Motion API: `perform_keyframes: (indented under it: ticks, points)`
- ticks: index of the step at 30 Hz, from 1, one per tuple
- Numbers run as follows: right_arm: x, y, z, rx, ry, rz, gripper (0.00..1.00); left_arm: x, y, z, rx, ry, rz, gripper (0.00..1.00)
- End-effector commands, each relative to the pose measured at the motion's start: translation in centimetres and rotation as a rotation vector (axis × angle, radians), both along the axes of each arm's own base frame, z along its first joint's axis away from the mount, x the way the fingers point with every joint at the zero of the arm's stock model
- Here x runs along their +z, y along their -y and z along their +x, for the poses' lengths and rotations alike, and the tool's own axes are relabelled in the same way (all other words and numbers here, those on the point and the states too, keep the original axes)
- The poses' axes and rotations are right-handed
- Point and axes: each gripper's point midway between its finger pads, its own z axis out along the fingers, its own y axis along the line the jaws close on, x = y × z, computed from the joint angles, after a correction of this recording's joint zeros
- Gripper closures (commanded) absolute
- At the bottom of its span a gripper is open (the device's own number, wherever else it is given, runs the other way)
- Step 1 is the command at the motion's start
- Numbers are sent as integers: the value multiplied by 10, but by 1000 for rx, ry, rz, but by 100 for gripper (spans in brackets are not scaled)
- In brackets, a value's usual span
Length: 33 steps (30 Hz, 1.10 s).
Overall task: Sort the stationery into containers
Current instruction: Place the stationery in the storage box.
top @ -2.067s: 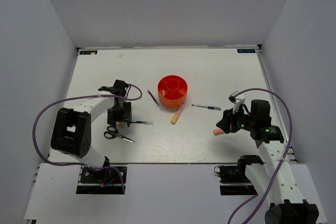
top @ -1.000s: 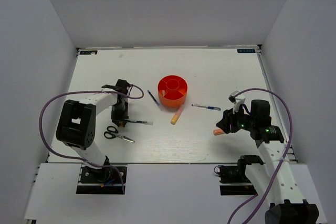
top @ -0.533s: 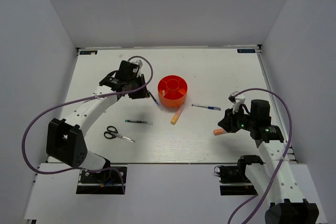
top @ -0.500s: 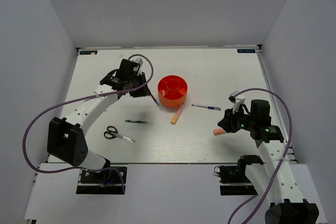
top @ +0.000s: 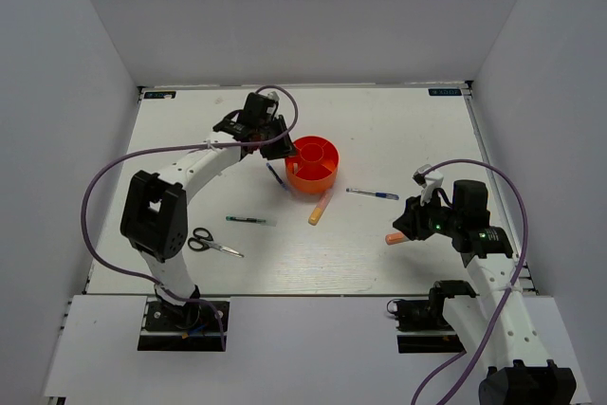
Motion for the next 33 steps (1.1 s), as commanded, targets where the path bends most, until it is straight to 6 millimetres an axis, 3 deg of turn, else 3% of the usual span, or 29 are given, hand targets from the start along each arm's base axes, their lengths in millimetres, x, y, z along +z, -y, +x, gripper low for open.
perform_keyframes:
  ticks: [1,14,33]
  points:
    - [17,-2,6,18,57,5,62,28,14,11,-10,66,-54,89]
    - [18,-2,6,13,60,5,60,4,9,4,-2,17,-7,65]
    - [17,-2,6,13,56,7,57,13,8,4,0,22,-8,52]
